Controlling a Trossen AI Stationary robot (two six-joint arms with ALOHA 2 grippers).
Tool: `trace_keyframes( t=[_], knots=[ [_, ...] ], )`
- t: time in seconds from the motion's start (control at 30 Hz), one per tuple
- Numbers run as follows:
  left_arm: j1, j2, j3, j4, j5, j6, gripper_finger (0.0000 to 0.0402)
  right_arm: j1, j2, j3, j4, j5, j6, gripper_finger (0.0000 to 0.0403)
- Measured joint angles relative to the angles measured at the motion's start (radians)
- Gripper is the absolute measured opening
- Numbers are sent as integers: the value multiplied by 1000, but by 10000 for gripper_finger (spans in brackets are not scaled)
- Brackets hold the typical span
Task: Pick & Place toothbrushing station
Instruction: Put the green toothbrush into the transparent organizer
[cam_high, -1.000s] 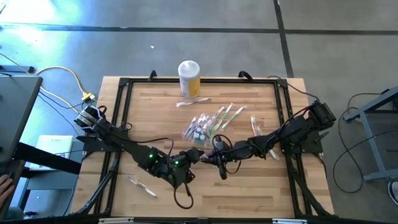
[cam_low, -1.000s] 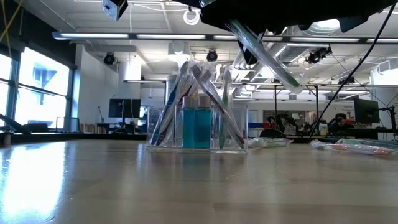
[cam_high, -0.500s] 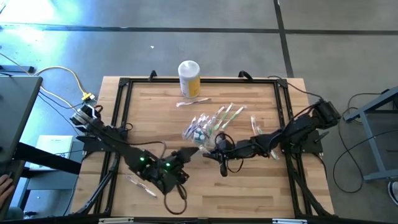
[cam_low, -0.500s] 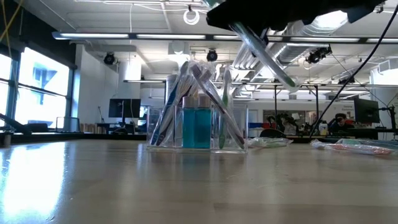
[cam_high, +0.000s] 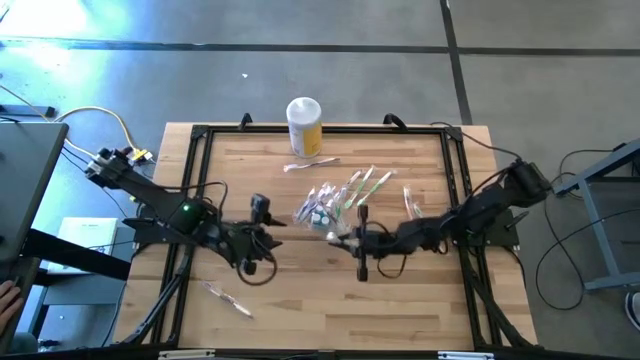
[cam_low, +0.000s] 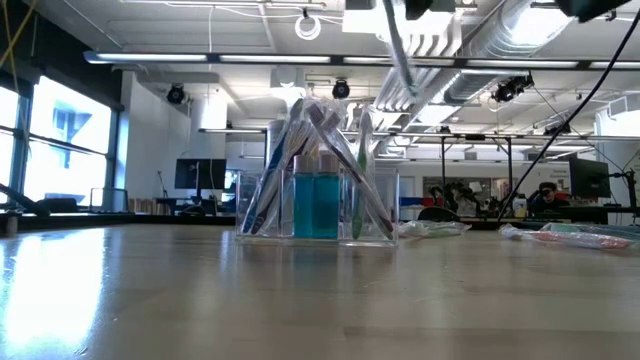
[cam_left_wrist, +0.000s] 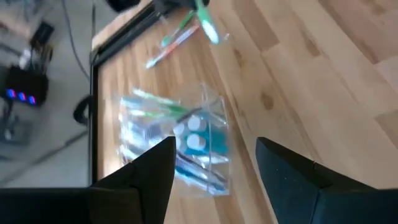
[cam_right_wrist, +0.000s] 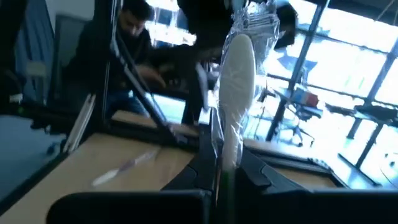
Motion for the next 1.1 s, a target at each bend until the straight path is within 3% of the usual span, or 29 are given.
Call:
trace_keyframes(
  t=[0.23, 0.5, 0.7, 1.1],
  knots=[
    [-1, -111, -207, 156, 1, -128, 214, -193, 11, -118, 206, -197, 80, 13],
    [-1, -137, -414, 362, 4, -174, 214, -332, 27, -190, 278, -315, 221, 13],
    [0, -135, -480, 503, 5, -177, 214, -361, 90, -187, 393, -405, 224, 13],
    [0, -135, -489, 557, 148, -179, 214, -423, 178, -187, 433, -415, 258, 14]
  ],
)
